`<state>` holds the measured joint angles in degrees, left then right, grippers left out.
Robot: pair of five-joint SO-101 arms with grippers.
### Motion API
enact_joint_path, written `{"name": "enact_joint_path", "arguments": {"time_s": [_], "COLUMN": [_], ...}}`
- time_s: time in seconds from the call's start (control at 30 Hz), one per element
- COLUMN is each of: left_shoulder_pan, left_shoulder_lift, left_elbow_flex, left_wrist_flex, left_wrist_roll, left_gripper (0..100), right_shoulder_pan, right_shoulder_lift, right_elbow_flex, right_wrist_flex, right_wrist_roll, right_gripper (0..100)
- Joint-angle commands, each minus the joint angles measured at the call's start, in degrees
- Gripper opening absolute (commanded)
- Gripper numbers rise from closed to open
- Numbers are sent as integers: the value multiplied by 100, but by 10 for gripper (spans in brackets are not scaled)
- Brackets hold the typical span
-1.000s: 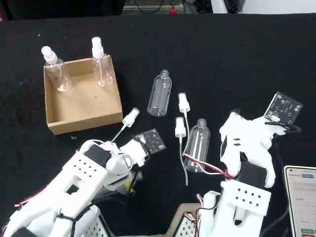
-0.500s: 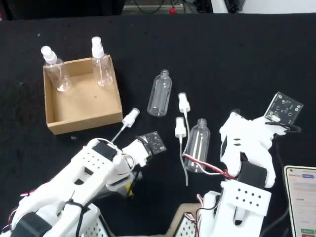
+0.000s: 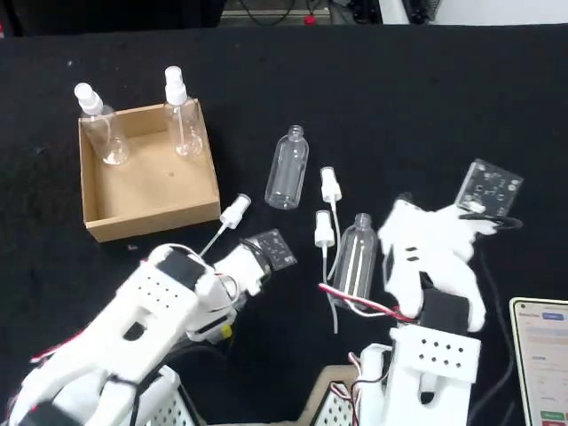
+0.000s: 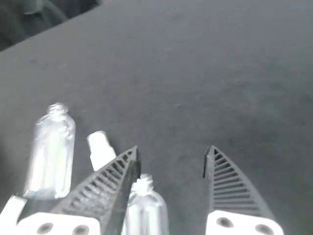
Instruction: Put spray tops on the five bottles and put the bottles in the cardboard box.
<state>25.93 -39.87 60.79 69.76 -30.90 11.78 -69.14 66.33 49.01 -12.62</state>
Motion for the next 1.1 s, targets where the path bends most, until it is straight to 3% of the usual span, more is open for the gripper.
{"name": "enact_joint_path", "arguments": {"time_s": [0.0,0.2,0.33,0.47,0.63,0.83,1.07], "left_shoulder_pan": [-848,-2993,-3723,-4022,-4251,-4242,-4242], "left_shoulder_lift": [-1292,-2593,-2954,-3138,-3200,-3200,-3200], "left_elbow_flex": [-919,-1051,-813,-435,119,444,620], "left_wrist_flex": [1222,1512,1503,1204,105,-343,-369], "left_wrist_roll": [26,-114,-97,9,818,1670,1802], "left_gripper": [95,94,94,93,94,92,91], "right_shoulder_pan": [-712,-2567,-3297,-3842,-4035,-4053,-4053], "right_shoulder_lift": [22,57,110,752,2387,4312,5745], "right_elbow_flex": [-101,-92,-57,-154,-620,-2044,-3345], "right_wrist_flex": [-35,-88,-686,-1187,-1662,-1310,-677], "right_wrist_roll": [79,79,70,18,-554,-1670,-2884], "right_gripper": [208,208,208,208,209,212,213]}}
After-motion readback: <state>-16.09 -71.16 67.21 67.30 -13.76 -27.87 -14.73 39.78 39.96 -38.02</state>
